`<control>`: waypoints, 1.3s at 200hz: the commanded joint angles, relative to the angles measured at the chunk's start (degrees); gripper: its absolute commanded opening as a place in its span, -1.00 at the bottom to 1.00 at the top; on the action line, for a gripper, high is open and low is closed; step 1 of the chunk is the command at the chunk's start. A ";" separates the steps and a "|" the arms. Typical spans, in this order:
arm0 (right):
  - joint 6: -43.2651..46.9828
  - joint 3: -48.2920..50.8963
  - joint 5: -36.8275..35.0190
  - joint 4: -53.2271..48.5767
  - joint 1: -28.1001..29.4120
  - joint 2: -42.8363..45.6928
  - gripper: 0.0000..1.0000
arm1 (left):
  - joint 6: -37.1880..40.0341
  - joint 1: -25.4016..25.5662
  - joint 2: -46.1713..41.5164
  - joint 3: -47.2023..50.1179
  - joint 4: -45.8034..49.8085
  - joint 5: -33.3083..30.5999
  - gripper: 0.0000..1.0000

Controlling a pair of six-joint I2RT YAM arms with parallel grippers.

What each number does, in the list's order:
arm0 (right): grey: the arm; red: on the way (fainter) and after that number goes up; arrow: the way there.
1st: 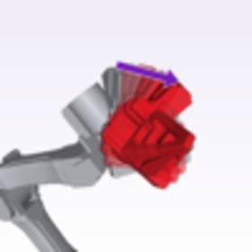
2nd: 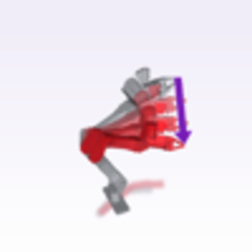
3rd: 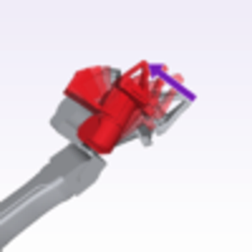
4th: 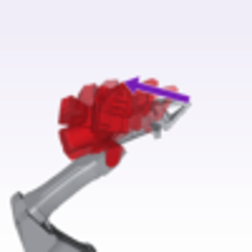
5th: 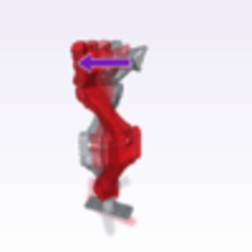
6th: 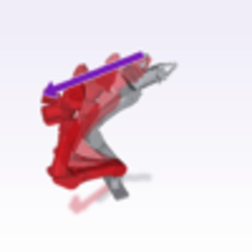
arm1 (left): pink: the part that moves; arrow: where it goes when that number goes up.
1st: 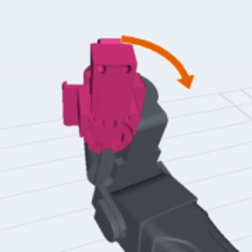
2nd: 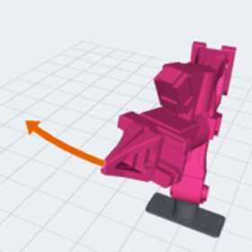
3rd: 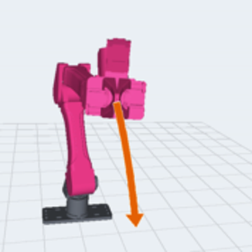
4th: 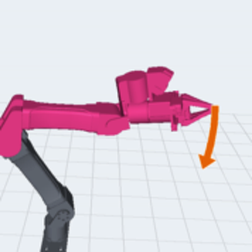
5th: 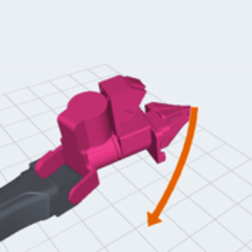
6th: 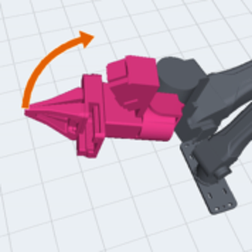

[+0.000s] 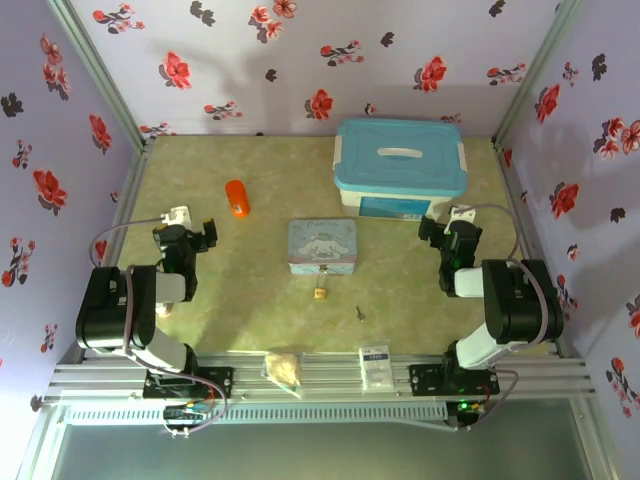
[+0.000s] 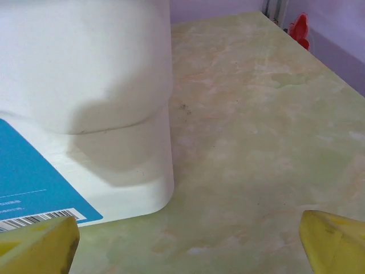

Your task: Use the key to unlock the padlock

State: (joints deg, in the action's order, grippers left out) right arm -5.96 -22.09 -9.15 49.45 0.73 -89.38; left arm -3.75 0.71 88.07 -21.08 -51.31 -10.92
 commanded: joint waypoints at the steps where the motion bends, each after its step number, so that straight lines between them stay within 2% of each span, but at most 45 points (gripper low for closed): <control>1: 1.03 -0.35 0.10 0.97 -0.20 -0.05 0.99 | 1.55 -0.03 0.53 -1.29 -0.11 1.33 0.99; 205: 0.95 -0.35 0.57 1.09 -0.21 0.08 0.99 | 1.55 -0.10 0.14 -0.79 -0.93 1.43 0.99; 232: 2.14 -1.53 2.82 -3.38 -0.20 3.47 0.99 | 1.34 -0.19 -5.51 1.03 0.25 0.09 0.99; 260: 2.88 -3.22 4.42 -12.54 0.35 10.79 0.99 | 0.60 -0.37 -14.62 0.89 7.59 -0.93 0.99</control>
State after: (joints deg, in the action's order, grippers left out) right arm -4.86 -22.35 -6.94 44.18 0.73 -84.93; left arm -3.68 0.69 80.68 -20.40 -48.10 -10.09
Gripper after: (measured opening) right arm 0.993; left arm 0.997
